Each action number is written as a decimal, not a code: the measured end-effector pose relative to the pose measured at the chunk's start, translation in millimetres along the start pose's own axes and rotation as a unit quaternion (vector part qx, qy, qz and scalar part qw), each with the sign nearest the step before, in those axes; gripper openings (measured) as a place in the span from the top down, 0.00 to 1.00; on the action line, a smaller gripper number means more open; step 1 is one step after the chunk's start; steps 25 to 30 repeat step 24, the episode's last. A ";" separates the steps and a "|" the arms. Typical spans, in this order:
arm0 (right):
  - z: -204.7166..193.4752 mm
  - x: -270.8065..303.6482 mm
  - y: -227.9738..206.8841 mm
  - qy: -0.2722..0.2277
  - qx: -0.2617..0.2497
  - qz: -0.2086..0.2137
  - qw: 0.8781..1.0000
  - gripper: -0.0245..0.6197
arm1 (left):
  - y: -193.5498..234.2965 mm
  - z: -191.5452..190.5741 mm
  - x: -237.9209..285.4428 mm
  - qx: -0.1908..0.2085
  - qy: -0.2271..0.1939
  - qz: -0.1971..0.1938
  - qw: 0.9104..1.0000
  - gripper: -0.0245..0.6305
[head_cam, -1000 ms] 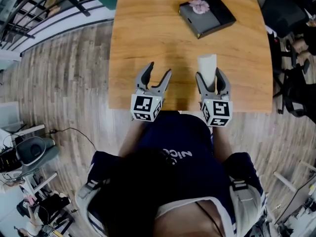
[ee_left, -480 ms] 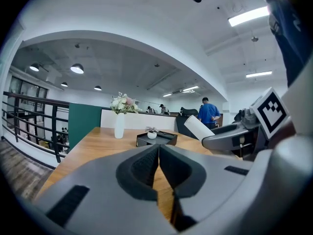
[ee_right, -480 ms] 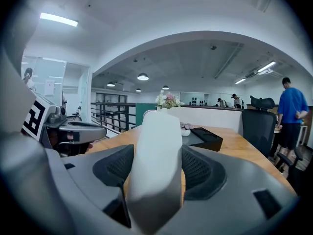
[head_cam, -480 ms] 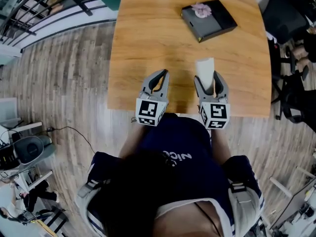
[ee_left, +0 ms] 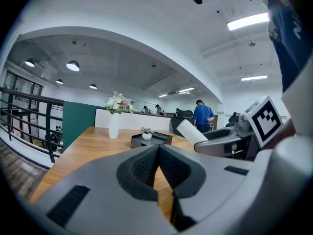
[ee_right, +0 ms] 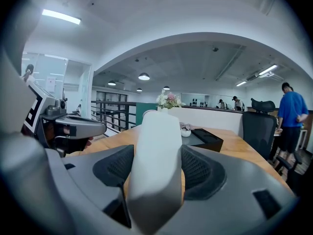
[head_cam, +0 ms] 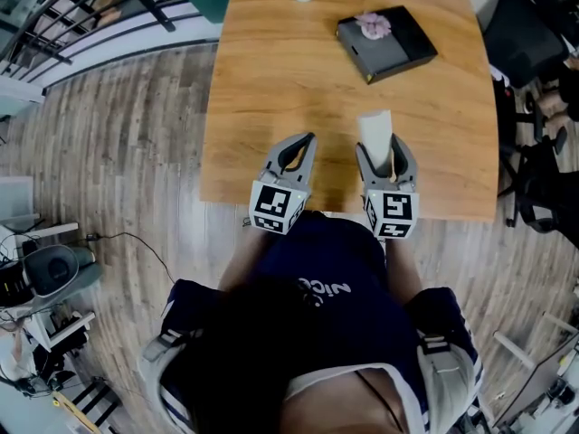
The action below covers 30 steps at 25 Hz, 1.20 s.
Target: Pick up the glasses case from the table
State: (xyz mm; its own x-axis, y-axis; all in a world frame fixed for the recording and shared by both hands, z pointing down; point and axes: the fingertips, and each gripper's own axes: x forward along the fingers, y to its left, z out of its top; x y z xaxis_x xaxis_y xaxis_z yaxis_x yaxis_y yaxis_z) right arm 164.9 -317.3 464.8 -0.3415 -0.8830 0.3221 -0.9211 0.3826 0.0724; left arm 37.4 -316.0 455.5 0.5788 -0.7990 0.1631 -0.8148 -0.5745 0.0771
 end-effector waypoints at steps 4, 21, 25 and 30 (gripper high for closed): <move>-0.9 -0.6 0.9 0.000 0.002 0.001 1.000 0.48 | 2.5 2.8 -2.0 0.001 -0.002 0.005 1.000 0.96; -7.0 -3.1 12.0 0.012 -0.024 0.007 1.000 0.48 | -2.7 -4.5 -9.3 0.003 0.006 0.007 1.000 0.96; -8.3 -2.8 12.0 0.013 -0.023 0.006 1.000 0.48 | -0.6 -6.3 -10.8 0.000 0.005 0.012 1.000 0.96; -8.3 -2.8 12.0 0.013 -0.023 0.006 1.000 0.48 | -0.6 -6.3 -10.8 0.000 0.005 0.012 1.000 0.96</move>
